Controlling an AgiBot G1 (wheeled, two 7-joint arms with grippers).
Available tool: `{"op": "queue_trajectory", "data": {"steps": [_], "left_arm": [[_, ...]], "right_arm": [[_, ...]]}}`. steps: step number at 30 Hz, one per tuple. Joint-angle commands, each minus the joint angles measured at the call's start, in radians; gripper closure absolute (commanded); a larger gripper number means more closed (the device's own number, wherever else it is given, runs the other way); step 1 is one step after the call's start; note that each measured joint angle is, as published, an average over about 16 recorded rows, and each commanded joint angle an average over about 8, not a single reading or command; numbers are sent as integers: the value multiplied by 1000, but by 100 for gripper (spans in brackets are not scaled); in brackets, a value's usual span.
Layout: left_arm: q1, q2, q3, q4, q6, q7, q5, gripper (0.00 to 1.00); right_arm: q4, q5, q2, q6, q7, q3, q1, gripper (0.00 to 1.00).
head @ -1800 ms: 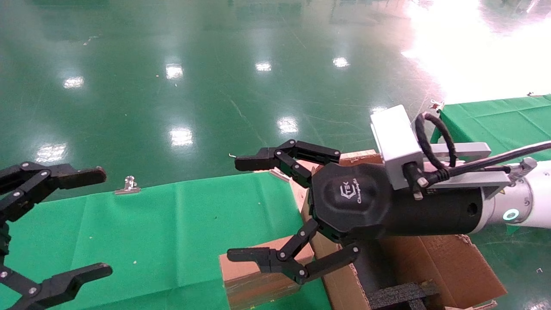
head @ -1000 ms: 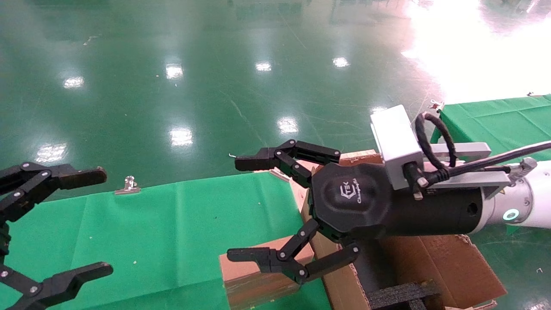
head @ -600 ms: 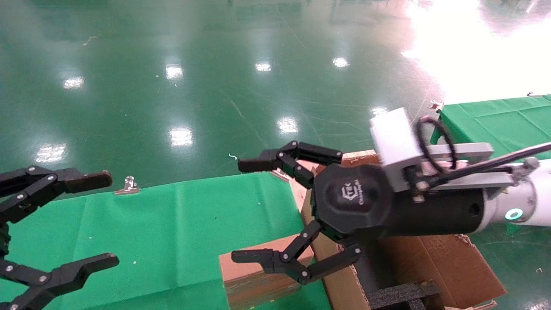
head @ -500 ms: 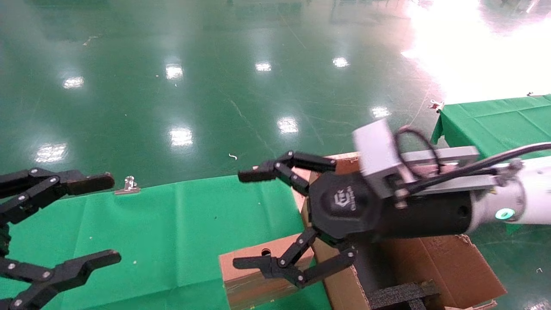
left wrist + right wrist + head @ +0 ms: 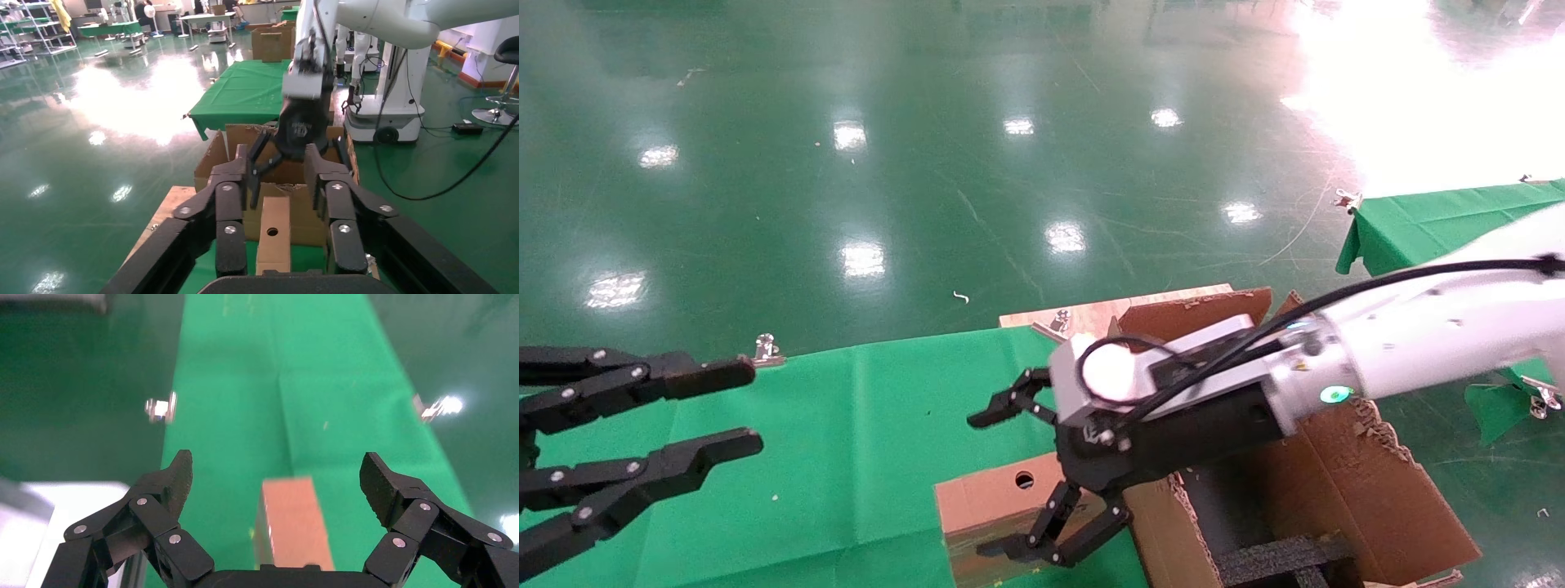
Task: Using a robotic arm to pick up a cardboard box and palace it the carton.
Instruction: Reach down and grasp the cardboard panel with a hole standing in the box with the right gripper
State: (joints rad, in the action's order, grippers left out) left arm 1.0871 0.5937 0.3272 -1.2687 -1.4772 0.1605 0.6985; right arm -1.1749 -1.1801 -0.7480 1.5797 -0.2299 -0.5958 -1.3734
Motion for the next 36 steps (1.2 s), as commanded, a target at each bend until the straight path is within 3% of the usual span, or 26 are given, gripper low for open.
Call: {"op": "queue_trajectory", "data": {"steps": [1,18,19,26,27,29,35,36], "left_arm": [[0,0,0,0,0,0,0,100],[0,0,0,0,0,0,0,100],[0,0,0,0,0,0,0,97],[0,0,1,0,0,0,0,9],[0,0,1,0,0,0,0,0],[0,0,1,0,0,0,0,0],[0,0,1,0,0,0,-1,0],[0,0,1,0,0,0,-1,0]], "right_arm": [[11,-45,-17,5,0,-42,-32,0],[176,-262,-187,6,36,-423,-303,0],[188,-268,-198,6,42,-442,-315,0],[266,-285,-265,2,92,-553,-371,0],[276,-285,-273,1,99,-565,-376,0],[294,-281,-285,-1,112,-584,-384,13],[333,-268,-305,-8,137,-619,-400,88],[336,-266,-306,-9,138,-622,-401,95]]}}
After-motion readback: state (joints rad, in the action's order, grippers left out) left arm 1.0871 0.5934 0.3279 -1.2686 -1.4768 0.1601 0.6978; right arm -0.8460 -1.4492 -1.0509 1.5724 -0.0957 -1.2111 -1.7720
